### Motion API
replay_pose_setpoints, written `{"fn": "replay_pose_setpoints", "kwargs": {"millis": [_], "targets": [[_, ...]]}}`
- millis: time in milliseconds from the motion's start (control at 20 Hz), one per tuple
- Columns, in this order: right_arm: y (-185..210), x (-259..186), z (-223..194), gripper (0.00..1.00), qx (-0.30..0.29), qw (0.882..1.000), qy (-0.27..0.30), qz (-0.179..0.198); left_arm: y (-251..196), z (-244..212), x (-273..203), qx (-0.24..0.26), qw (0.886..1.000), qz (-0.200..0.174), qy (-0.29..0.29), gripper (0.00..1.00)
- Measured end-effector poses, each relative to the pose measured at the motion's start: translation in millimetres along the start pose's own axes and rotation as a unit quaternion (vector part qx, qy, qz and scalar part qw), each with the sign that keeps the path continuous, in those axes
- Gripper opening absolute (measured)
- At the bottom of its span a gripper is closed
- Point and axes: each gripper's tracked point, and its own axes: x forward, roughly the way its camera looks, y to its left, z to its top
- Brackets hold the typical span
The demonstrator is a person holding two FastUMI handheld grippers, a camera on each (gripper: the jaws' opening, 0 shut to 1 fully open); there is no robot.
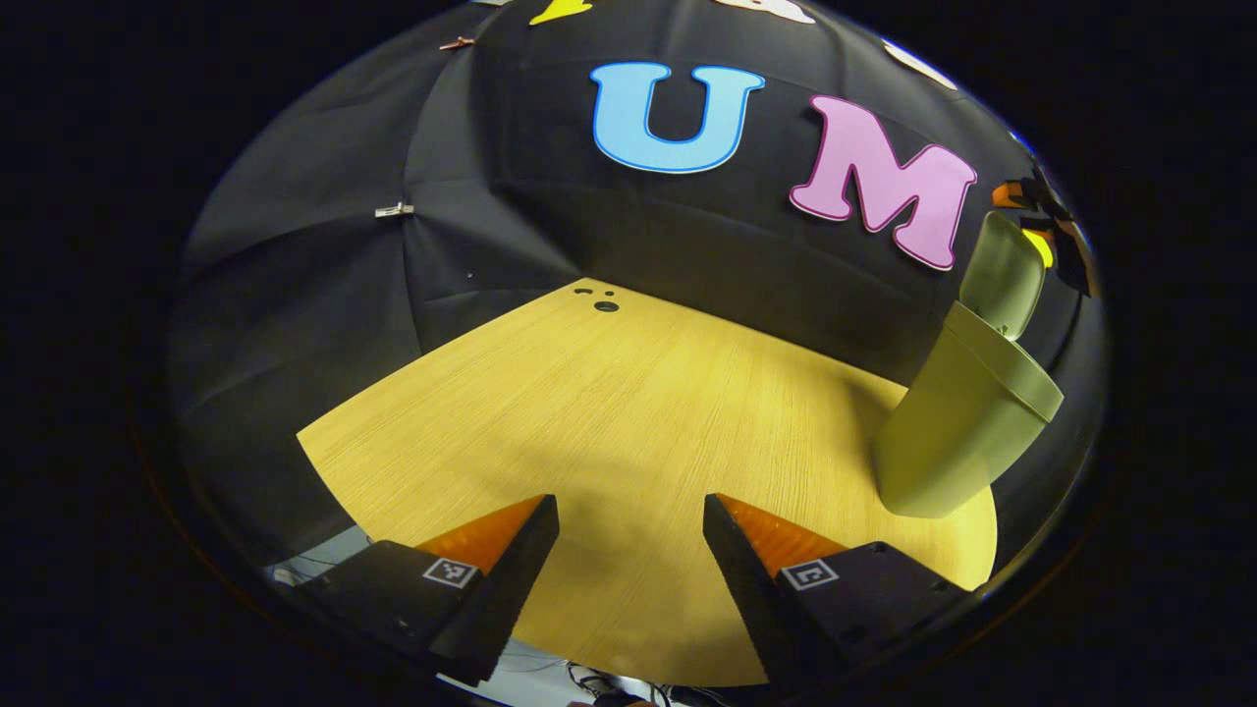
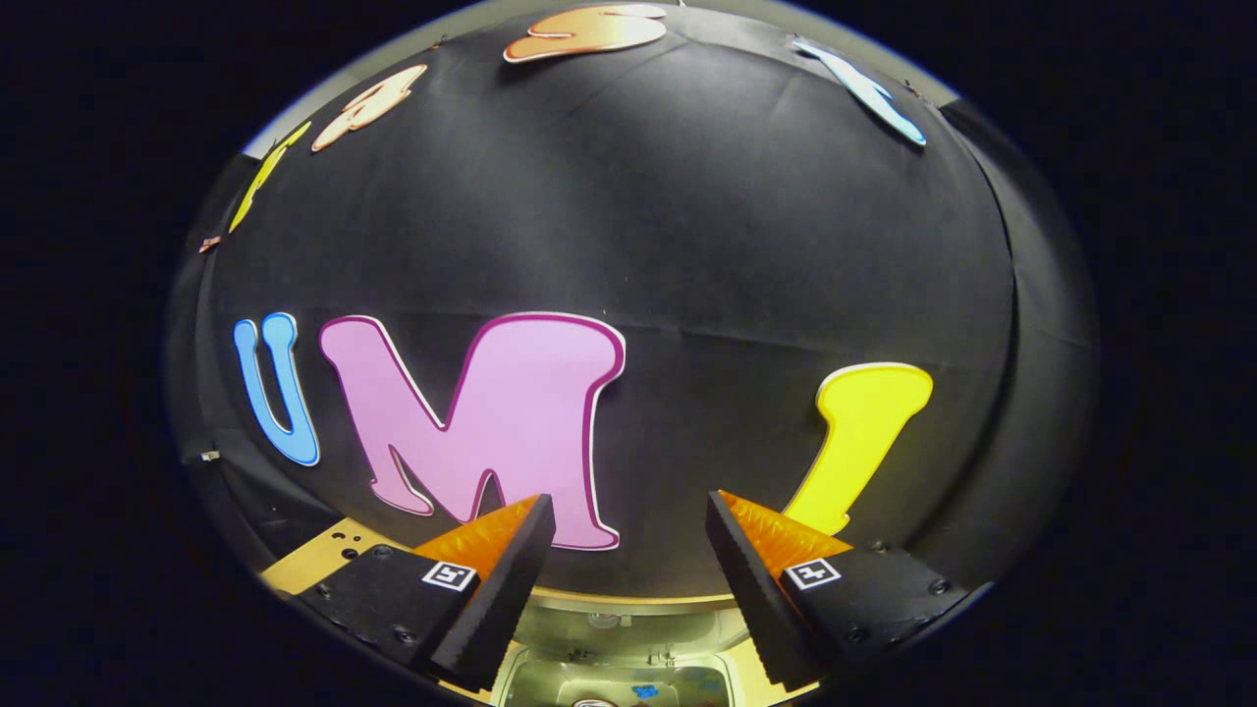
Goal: Press the lid of the desktop garbage bin to open it, pick up the crumpled paper on the desktop and throw it into the bin, then pick up the pop can on the desktop and drop it into the bin, and finally close the garbage bin lid.
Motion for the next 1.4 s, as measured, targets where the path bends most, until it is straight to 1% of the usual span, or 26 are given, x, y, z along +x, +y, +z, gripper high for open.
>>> {"fn": "replay_pose_setpoints", "kwargs": {"millis": [100,200,250,300,450,700,1000,1200,1400], "targets": [[-0.8,5.1,-11.5,0.98,0.004,1.000,0.017,0.001,4.7,-1.8,-1.6,-0.002,1.000,0.007,-0.001,0.96],[3.1,4.9,-26.4,0.98,0.006,0.999,0.042,0.012,7.8,-3.2,-5.2,-0.010,1.000,0.009,0.000,0.96],[4.7,1.4,-28.8,0.98,0.011,0.999,0.047,0.018,8.9,-4.7,-5.6,-0.014,1.000,0.009,0.000,0.96],[4.1,2.5,-30.2,0.99,0.017,0.999,0.045,0.015,9.5,-4.5,-5.7,-0.015,1.000,0.010,0.001,0.96],[3.6,-12.0,-33.6,0.98,0.025,0.998,0.045,0.018,11.6,-6.6,-5.3,-0.012,1.000,0.010,0.003,0.96],[5.8,-48.7,-53.9,0.98,0.024,0.998,0.055,0.030,0.1,-8.3,-1.8,0.000,1.000,-0.008,0.007,0.96],[4.6,-87.7,-102.2,0.98,0.025,0.996,0.089,0.021,-10.9,-15.3,-3.0,0.017,0.999,-0.034,0.014,0.96],[5.6,-105.9,-145.7,0.98,0.024,0.992,0.125,0.016,-6.7,-26.7,-9.1,0.026,0.999,-0.040,0.022,0.96],[8.4,-117.5,-179.7,0.98,0.017,0.989,0.148,0.013,4.2,-40.1,-17.0,0.024,0.998,-0.036,0.034,0.96]]}}
